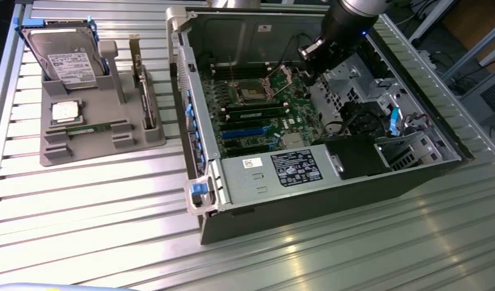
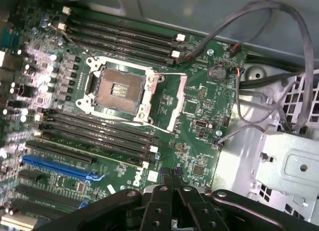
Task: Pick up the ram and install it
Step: 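Press down the ram until it locks into place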
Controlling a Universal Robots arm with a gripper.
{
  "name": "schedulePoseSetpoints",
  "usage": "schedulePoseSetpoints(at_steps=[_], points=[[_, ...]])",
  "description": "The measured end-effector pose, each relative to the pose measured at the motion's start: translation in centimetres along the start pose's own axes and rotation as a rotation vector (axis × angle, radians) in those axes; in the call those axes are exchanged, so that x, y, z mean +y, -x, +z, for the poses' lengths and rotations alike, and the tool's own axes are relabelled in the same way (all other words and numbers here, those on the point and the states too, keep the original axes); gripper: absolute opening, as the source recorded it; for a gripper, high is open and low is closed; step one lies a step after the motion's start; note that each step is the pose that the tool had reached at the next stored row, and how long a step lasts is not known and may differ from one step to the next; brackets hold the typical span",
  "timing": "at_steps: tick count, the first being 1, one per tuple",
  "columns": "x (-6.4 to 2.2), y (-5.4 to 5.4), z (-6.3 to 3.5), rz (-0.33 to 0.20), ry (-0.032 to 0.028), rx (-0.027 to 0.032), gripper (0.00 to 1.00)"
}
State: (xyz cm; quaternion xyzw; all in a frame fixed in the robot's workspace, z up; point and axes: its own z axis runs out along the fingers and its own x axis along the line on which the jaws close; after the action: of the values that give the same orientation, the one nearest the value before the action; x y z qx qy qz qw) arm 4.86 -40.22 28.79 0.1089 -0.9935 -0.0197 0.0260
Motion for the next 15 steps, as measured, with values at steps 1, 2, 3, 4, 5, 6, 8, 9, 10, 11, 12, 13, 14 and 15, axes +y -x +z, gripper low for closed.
schedulePoseSetpoints(at_steps=[1, 2, 3, 4, 5, 6, 8, 9, 10, 11, 12, 13, 14, 15], points=[[0.00, 0.00, 0.02, 0.034, 0.0016, -0.0015, 0.10], [0.00, 0.00, 0.03, 0.053, 0.0025, -0.0023, 0.10], [0.00, 0.00, 0.04, 0.067, 0.0032, -0.0030, 0.10], [0.00, 0.00, 0.06, 0.095, 0.0045, -0.0042, 0.10], [0.00, 0.00, 0.08, 0.122, 0.0058, -0.0054, 0.10], [-0.01, 0.00, 0.09, 0.142, 0.0067, -0.0063, 0.10], [-0.01, 0.01, 0.13, 0.201, 0.0095, -0.0089, 0.10], [-0.01, 0.01, 0.15, 0.221, 0.0105, -0.0099, 0.10], [-0.01, 0.01, 0.15, 0.240, 0.0112, -0.0106, 0.10], [-0.01, 0.01, 0.15, 0.242, 0.0115, -0.0108, 0.10], [-0.01, 0.01, 0.15, 0.242, 0.0114, -0.0108, 0.10], [-0.01, 0.01, 0.15, 0.242, 0.0114, -0.0108, 0.10], [-0.01, 0.00, 0.15, 0.242, 0.0115, -0.0108, 0.10], [-0.01, 0.00, 0.15, 0.242, 0.0115, -0.0108, 0.10]])
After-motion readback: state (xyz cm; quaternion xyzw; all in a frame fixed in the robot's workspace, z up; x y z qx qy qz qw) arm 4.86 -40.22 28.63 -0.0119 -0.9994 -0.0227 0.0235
